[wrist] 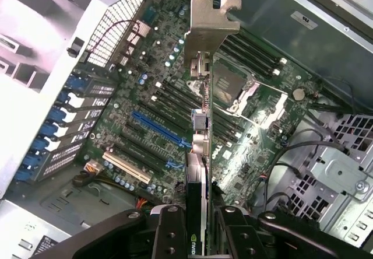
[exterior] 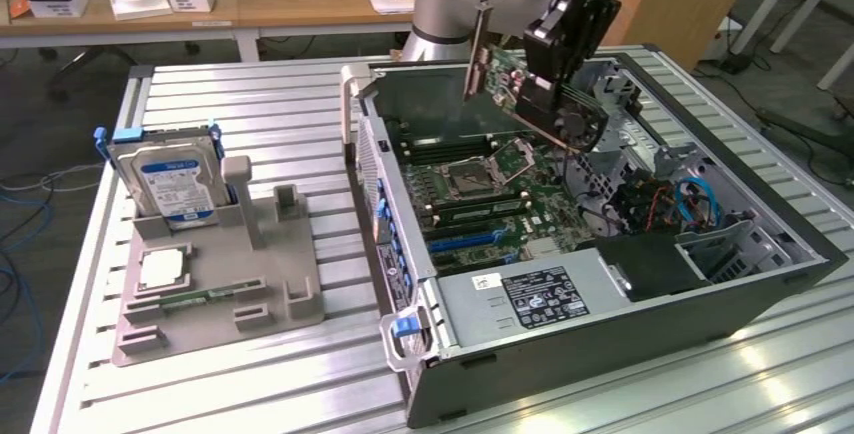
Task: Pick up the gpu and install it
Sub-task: 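Insert the gpu into the slot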
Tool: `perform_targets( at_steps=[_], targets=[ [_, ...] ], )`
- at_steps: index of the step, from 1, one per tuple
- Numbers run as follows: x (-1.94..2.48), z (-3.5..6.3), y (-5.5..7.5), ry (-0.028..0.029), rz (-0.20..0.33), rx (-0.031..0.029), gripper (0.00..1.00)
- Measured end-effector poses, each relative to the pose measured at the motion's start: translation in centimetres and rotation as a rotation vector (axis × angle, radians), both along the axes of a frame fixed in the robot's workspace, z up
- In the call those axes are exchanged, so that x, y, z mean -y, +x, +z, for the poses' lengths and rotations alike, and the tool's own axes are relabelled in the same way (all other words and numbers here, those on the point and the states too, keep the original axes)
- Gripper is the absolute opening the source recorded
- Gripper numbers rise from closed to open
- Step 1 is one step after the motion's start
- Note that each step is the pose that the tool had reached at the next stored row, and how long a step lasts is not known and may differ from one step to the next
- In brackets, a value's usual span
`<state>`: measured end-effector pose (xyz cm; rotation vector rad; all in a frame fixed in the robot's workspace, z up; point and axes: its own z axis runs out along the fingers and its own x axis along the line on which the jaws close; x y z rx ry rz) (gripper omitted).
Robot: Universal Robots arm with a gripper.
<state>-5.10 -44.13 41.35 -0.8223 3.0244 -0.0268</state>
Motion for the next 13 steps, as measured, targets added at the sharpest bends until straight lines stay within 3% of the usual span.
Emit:
perform_targets(
  at_steps=[13],
  targets=[
    [0.11, -0.01, 0.0, 0.0001, 0.06, 0.0, 0.26]
  ],
)
